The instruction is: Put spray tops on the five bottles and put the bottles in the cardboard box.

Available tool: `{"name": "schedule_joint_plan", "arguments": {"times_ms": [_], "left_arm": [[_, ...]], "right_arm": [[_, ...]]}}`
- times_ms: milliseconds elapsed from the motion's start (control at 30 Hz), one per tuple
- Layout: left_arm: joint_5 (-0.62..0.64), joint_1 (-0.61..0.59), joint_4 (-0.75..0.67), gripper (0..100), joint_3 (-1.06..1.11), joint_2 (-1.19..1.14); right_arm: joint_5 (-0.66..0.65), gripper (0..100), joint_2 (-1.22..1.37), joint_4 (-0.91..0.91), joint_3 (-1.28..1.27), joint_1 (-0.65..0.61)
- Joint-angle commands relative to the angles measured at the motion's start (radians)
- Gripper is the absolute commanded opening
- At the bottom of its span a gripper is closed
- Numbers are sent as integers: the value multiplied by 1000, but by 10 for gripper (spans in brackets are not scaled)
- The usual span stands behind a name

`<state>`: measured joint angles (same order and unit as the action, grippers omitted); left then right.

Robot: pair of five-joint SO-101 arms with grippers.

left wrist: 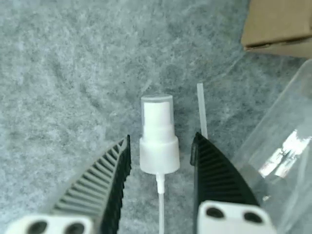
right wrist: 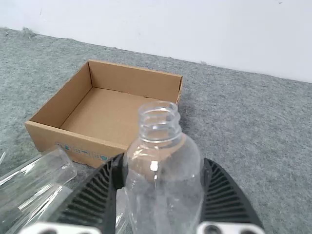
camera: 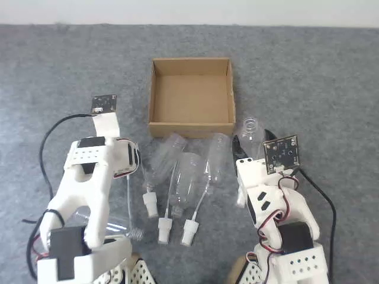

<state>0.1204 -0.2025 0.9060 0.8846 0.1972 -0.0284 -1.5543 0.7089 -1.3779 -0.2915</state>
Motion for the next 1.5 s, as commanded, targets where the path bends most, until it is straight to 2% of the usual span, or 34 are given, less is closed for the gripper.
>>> {"name": "schedule_joint_plan", "arguments": {"times_ms": [0,233,633,833,1467], "left_arm": [[-28,6,5,190,-39,-43],[-23,0,98,174,-191,-209],[-26,0,94,21,-197,-206],[-26,0,95,13,-216,-201],[-23,-2,31,13,-91,275]], "right_arm": [[2,98,-16,-16,9,5],[2,98,-16,-16,9,5],[2,98,-16,-16,9,5],[2,98,-16,-18,9,4],[0,97,-24,-25,-11,-44]]}}
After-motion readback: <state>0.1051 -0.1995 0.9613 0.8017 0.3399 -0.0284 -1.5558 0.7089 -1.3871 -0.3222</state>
